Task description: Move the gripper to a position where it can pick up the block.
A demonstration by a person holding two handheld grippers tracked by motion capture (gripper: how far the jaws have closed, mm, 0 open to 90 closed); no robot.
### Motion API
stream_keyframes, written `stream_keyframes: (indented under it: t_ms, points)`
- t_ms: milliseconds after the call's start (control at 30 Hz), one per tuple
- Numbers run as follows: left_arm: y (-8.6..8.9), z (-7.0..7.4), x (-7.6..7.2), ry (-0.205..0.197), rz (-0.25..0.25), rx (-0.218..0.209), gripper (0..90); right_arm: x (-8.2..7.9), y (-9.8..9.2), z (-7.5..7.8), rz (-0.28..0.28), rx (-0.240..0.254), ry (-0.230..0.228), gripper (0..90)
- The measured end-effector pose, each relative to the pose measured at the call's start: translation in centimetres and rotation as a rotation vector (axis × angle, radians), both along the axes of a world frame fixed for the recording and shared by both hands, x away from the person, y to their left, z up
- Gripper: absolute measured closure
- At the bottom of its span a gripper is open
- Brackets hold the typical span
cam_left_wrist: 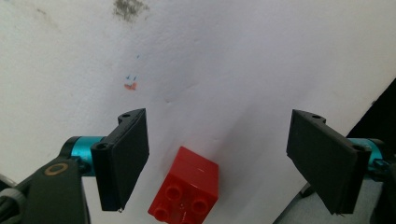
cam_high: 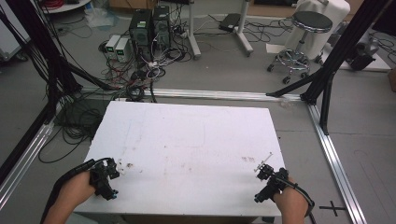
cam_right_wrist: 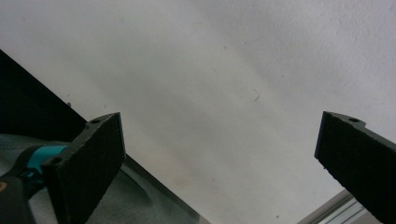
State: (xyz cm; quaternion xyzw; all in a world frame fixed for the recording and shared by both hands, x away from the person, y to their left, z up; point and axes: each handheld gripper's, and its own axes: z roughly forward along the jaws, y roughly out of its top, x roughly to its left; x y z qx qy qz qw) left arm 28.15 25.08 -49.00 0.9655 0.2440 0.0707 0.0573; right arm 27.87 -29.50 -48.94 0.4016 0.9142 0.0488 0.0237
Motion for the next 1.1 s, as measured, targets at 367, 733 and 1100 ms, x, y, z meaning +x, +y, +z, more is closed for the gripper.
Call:
stream_keyframes:
  t_ms: [367, 733, 1100]
  points:
    - [0.6, 0.4, 0.0, 0.001, -0.003, -0.005, 21.5, 0.1, 0.2, 0.1, 0.011, 0.005, 0.004, 1.0]
    - [1.1, 0.9, 0.4, 0.002, -0.039, -0.016, 21.4, 0.1, 0.5, 0.1, 0.02, 0.011, 0.006, 0.9]
    - [1.4, 1.2, 1.0, -0.004, -0.202, 0.008, 21.4, 0.0, 0.7, 0.2, 0.027, 0.013, 0.011, 1.0]
